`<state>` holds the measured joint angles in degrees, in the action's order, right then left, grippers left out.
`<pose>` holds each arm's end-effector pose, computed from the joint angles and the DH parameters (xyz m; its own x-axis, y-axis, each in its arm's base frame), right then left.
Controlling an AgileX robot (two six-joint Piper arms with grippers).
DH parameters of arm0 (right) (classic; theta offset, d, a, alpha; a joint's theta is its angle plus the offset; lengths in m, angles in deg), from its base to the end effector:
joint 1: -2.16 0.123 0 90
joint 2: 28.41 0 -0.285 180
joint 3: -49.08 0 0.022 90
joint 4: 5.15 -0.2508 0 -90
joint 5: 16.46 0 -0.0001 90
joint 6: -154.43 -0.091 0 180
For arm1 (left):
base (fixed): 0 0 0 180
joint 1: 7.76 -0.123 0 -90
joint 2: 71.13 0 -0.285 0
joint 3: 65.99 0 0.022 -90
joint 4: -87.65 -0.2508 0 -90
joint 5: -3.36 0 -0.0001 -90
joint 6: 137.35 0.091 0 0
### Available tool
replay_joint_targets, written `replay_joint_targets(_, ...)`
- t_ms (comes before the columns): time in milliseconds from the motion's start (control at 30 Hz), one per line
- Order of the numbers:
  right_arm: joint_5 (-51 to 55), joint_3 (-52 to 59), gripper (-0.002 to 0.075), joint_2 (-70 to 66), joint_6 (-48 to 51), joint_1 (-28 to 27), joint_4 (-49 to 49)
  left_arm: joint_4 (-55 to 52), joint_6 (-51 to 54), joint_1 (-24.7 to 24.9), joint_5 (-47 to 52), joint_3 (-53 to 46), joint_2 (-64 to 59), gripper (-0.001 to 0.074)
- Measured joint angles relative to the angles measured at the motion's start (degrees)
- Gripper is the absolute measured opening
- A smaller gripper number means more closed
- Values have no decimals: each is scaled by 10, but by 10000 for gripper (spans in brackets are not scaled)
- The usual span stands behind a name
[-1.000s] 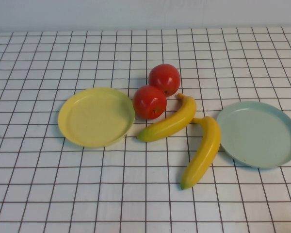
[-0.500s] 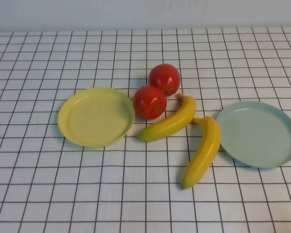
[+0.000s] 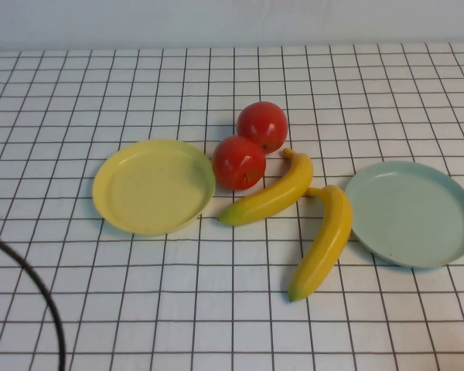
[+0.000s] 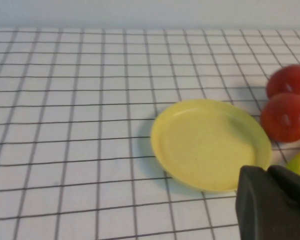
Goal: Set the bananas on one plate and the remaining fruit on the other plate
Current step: Put one type of fruit in the left plate
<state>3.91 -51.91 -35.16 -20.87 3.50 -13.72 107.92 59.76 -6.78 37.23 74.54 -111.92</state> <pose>0.0527 0.0060 0.1720 -0.2780 0.0517 -0.9592 -0.0571 0.9959 0.0703 0.1098 -0.0195 0.3391 -0.3817 0.0076 -0.9243 0.1956 0.9780 -0.0727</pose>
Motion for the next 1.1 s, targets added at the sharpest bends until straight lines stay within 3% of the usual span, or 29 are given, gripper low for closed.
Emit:
replay_joint_targets(133,0,0,-16,0,0,0,0,123,171,40,-1,32,-105,-3)
replay_joint_targets(233,0,0,-16,0,0,0,0,150,225,81,-14,48,-174,-3)
replay_joint_targets(367,0,0,-16,0,0,0,0,140,241,138,-30,66,-256,-3)
replay_joint_targets(533,0,0,-16,0,0,0,0,15,162,213,-71,98,-340,25)
replay_joint_targets(633,0,0,-16,0,0,0,0,-52,111,241,-102,129,-384,167)
replay_joint_targets(733,0,0,-16,0,0,0,0,-84,68,262,-131,166,-437,447)
replay_joint_targets(833,0,0,-16,0,0,0,0,-115,30,276,-144,211,-494,620)
replay_joint_targets(933,0,0,-16,0,0,0,0,-141,14,282,-150,262,-554,666)
replay_joint_targets(1100,0,0,-16,0,0,0,0,-160,1,288,-156,350,-652,668)
